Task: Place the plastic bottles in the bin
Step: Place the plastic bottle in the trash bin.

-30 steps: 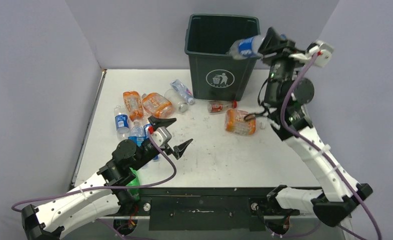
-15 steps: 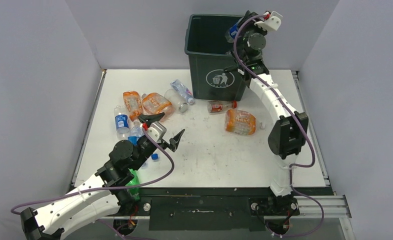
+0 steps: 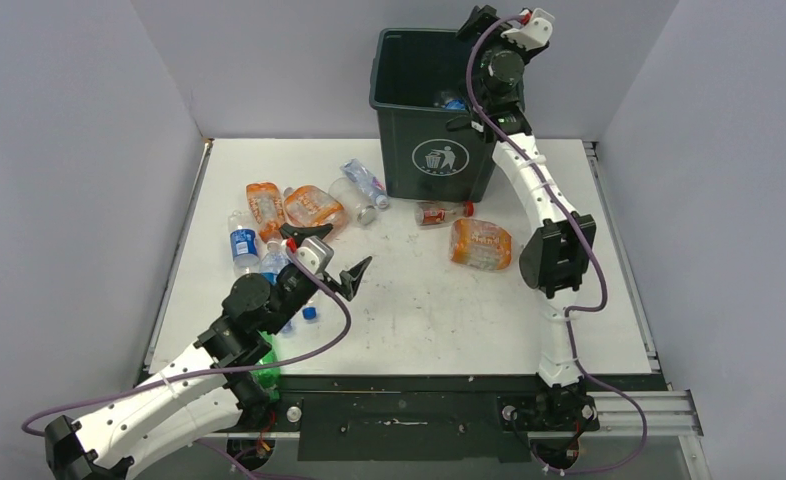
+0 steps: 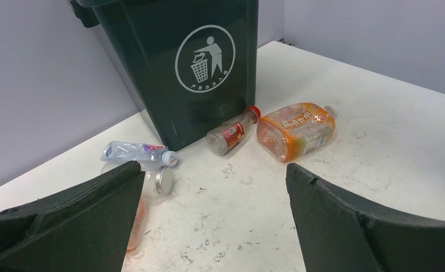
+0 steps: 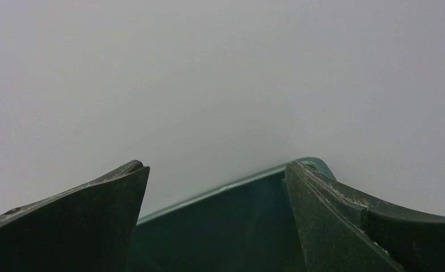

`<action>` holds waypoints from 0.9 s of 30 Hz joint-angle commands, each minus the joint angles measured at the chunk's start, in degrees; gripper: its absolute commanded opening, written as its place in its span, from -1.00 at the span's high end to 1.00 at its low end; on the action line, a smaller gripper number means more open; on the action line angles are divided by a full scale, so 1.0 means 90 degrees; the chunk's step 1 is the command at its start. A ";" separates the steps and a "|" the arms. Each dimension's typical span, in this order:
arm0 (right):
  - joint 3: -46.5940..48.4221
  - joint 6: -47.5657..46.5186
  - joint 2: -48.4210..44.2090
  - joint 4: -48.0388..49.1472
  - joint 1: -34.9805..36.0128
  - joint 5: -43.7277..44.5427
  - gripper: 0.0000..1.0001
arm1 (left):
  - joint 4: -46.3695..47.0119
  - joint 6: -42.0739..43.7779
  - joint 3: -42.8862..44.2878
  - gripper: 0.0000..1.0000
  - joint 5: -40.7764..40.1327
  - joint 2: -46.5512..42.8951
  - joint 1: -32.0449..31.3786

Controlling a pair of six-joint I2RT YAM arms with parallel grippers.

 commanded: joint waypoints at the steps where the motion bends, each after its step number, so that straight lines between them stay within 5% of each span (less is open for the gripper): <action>1: 0.0434 0.0297 -0.0505 -0.0193 0.0029 -0.0245 -0.87 | 0.0328 -0.0205 0.0183 -0.93 0.0233 0.0051 0.0073; 8: -0.1129 0.0164 -0.2469 0.0142 0.0657 -0.0130 -0.83 | 0.0200 -0.0239 0.0249 -0.92 0.0105 0.0078 0.0081; 13: -0.4759 0.0616 -0.5158 0.0632 0.1339 -0.0153 -0.79 | -0.0098 -0.0382 0.0398 -0.92 -0.0093 0.0069 0.0081; 21: -0.9099 0.2277 -0.8247 -0.0924 0.1766 0.0186 -0.79 | -0.0013 -0.0436 0.0322 -0.92 -0.0050 -0.0096 0.0070; 27: -1.0226 0.2434 -0.8951 -0.2133 0.1175 0.0442 -0.79 | -0.0226 -0.0396 0.0434 -0.92 0.0081 -0.0012 0.0032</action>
